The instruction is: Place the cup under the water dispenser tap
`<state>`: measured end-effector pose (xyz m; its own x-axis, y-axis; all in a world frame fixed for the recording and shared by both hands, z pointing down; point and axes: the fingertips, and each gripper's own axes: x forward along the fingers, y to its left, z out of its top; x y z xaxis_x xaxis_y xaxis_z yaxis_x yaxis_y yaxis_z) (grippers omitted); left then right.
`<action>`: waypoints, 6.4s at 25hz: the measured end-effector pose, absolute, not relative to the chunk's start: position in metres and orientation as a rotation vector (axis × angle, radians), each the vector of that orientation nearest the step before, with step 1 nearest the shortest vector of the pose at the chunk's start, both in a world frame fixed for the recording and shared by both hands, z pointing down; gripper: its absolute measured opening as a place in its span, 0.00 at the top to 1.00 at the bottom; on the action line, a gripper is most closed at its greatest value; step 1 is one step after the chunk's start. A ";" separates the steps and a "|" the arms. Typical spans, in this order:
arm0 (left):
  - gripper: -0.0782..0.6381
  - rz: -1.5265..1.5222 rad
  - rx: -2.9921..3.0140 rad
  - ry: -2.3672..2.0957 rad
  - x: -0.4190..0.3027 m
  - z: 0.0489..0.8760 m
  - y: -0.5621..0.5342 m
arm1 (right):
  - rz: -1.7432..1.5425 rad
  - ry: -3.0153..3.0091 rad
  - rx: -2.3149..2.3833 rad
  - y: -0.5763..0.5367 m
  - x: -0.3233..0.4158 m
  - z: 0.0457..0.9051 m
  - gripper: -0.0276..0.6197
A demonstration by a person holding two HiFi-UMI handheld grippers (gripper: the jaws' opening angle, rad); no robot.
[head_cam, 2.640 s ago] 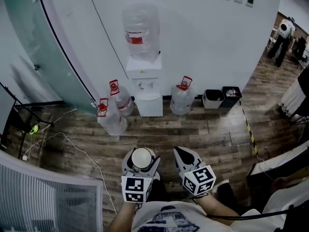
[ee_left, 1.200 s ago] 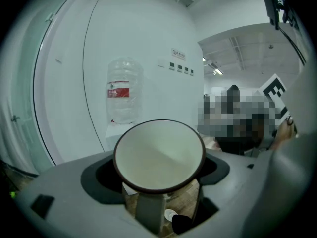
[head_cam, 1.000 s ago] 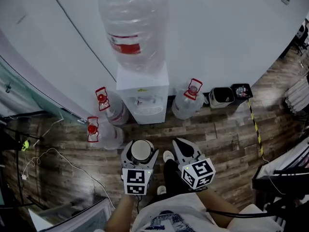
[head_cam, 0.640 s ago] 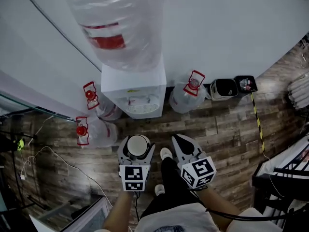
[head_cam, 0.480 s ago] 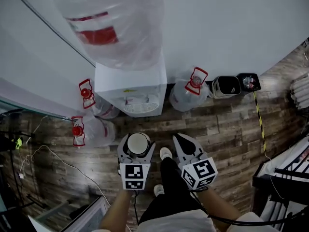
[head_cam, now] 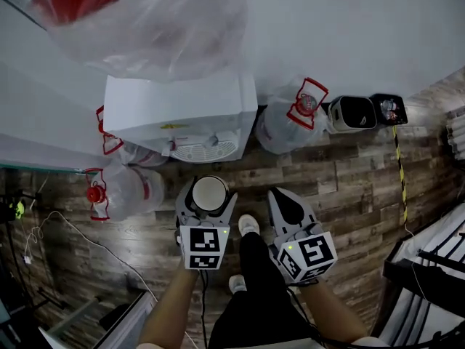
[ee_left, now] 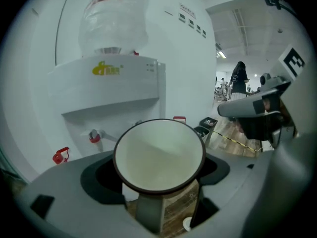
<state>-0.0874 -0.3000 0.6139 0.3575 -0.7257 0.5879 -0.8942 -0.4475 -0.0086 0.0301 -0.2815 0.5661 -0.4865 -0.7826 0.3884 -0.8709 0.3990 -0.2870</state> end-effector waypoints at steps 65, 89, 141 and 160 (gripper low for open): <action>0.26 0.819 2.245 -1.678 -0.100 0.791 -0.429 | 0.751 -2.425 1.501 -0.334 0.015 0.710 0.93; 0.26 0.795 2.234 -1.699 -0.103 0.788 -0.429 | 0.756 -2.412 1.497 -0.324 0.016 0.712 0.93; 0.55 0.497 2.385 -1.765 -0.161 0.319 -0.014 | 0.515 -2.610 1.479 -0.010 -0.025 0.302 0.93; 0.82 0.426 2.414 -1.808 -0.091 0.228 0.078 | 0.431 -2.730 1.342 0.073 0.016 0.226 0.93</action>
